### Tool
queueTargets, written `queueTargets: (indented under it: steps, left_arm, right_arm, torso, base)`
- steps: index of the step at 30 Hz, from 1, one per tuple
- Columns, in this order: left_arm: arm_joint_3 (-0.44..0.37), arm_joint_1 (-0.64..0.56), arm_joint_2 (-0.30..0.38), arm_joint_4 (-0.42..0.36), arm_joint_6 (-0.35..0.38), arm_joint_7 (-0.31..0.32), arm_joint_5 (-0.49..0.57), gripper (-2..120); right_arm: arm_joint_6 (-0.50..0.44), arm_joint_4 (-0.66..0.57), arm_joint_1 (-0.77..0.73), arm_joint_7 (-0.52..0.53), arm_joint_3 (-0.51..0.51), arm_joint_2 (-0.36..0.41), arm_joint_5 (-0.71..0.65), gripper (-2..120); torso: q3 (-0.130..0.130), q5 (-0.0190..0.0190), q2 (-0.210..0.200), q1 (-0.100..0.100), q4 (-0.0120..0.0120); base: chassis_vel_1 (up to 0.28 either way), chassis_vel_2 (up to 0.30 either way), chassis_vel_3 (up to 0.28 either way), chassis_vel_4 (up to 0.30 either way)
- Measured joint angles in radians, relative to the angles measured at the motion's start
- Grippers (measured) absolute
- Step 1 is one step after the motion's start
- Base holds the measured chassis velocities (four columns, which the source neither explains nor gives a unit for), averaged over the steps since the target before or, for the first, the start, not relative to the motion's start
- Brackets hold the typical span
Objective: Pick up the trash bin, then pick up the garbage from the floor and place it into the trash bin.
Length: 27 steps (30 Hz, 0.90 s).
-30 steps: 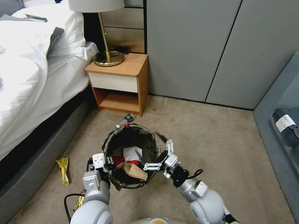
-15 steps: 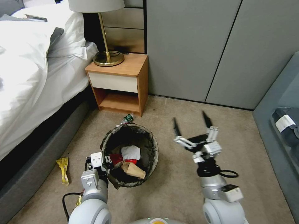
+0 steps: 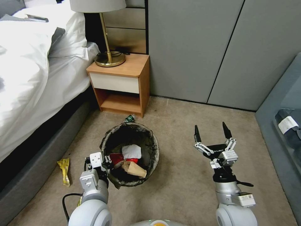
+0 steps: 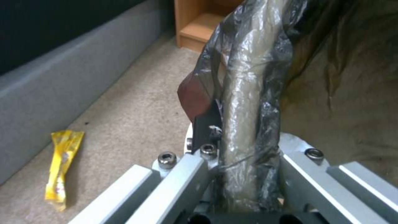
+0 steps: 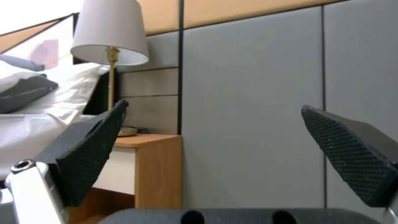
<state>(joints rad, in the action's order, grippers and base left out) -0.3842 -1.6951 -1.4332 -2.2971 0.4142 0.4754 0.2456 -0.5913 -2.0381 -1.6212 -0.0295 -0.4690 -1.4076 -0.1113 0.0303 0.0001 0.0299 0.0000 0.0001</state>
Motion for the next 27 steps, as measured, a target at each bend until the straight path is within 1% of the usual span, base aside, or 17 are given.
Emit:
queueTargets:
  steps: [12,20,21,27]
  left_arm:
    - [-0.001,-0.003,0.001,-0.005,0.0,0.0,0.001,0]
    - [-0.001,-0.008,0.003,-0.013,0.002,-0.001,0.012,0]
    - [-0.002,-0.01,0.004,-0.015,0.002,-0.001,0.012,0]
    - [-0.002,-0.015,0.005,-0.025,0.002,-0.001,0.012,0]
  right_arm:
    - [0.017,-0.005,0.001,-0.001,0.011,-0.001,0.018,100]
    - [0.018,-0.009,-0.004,-0.002,0.021,-0.003,0.029,100]
    - [0.019,-0.01,-0.004,-0.003,0.022,-0.003,0.031,100]
    - [0.022,-0.015,-0.004,-0.004,0.028,0.0,0.034,100]
  torso:
    - [0.0,-0.0001,0.0,0.0,0.0]
    - [0.0,-0.0001,0.0,0.0,0.0]
    - [0.0,-0.0001,0.0,0.0,0.0002]
    - [0.0,0.0,0.0,0.0,-0.0001]
  base:
    - [0.066,0.069,0.063,0.068]
    - [0.101,0.112,0.097,0.11]
    - [0.104,0.124,0.119,0.123]
    - [0.115,0.122,0.127,0.135]
